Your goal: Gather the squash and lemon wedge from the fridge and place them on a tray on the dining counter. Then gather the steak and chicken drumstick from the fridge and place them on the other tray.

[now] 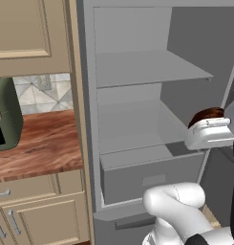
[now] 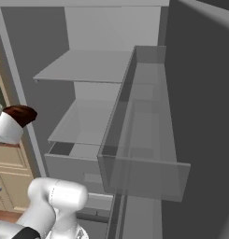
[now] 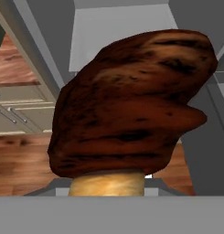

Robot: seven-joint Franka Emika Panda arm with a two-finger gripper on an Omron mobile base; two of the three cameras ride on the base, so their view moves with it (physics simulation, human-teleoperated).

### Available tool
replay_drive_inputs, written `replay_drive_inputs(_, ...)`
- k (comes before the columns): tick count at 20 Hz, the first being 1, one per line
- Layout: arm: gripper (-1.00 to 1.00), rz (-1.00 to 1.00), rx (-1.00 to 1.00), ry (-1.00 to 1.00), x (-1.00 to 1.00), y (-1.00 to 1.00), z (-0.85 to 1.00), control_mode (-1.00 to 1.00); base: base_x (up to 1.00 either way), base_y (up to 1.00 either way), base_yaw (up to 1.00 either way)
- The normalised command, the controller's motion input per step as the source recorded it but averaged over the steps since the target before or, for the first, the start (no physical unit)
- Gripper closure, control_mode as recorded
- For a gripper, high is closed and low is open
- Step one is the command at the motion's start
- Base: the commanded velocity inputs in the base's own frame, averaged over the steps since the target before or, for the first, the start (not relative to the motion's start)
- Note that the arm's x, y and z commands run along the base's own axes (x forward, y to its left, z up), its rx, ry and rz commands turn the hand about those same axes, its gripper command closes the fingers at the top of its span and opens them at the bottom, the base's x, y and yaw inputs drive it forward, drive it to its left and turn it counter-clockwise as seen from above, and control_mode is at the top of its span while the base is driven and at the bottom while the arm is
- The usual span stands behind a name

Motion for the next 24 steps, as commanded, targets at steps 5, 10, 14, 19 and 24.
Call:
replay_drive_inputs(5, 1.00, 0.00, 0.00, 0.00, 0.00, 0.00, 0.00, -1.00, 0.00, 0.00, 0.00)
replay_drive_inputs(10, 1.00, 0.00, 0.00, 0.00, -0.06, 0.00, 0.00, -1.00, 0.00, 0.00, 0.00)
replay_drive_inputs(14, 1.00, 0.00, 0.00, 0.00, 0.00, 0.00, 0.00, 1.00, -0.70, 0.00, -0.05)
replay_drive_inputs(19, 1.00, 0.00, 0.00, 0.00, 0.00, 0.00, 0.00, 1.00, -0.76, 0.00, -0.12)
replay_drive_inputs(24, 1.00, 0.00, 0.00, 0.00, 0.00, 0.00, 0.00, 1.00, -0.79, 0.00, -0.21)
